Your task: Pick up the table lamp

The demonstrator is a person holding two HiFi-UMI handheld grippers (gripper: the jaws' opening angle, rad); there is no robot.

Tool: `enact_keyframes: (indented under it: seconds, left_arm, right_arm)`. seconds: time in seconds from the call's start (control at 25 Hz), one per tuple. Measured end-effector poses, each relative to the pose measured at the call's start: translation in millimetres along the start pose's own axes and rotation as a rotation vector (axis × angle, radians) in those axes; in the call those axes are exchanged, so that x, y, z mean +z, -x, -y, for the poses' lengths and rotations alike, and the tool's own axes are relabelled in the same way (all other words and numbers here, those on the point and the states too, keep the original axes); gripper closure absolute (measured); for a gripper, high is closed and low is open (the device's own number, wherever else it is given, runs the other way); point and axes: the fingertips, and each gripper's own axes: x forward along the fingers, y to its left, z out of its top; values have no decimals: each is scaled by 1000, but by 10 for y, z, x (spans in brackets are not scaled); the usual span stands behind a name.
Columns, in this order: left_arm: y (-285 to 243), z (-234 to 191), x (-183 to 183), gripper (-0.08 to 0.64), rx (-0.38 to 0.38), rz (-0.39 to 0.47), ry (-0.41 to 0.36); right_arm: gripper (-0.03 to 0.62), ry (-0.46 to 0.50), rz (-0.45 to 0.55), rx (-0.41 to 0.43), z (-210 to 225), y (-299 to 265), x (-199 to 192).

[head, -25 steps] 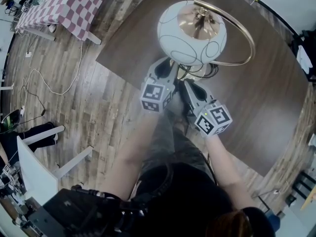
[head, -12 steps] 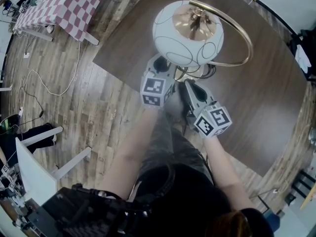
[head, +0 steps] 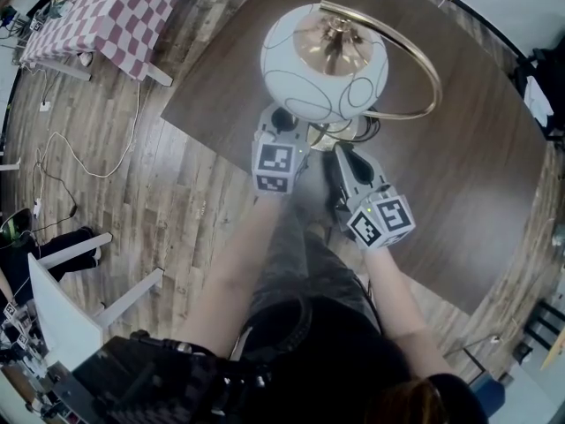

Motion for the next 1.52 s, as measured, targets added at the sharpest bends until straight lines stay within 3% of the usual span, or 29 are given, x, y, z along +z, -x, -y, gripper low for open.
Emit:
enact_keyframes:
  seconds: [0.28,0.56,0.64,1.12,1.52]
  left_arm:
    - [12,-24,22,517,19,10,35]
    - [16,-27,26,517,24,12,42]
    - [18,-28,30,517,25,12,40]
    - [21,-30,21,515,32,7,45]
    - [12,-27,17,516,22,2,42]
  right_arm:
    - [578,176,23,-30,-19,157,278]
    - [541,190,107,-95,150,315,687]
    - [492,205,118,-96,158,339,771]
    - [491,272,258,-122,169,528,1483]
    - [492,351,296,-87,28,494,1892]
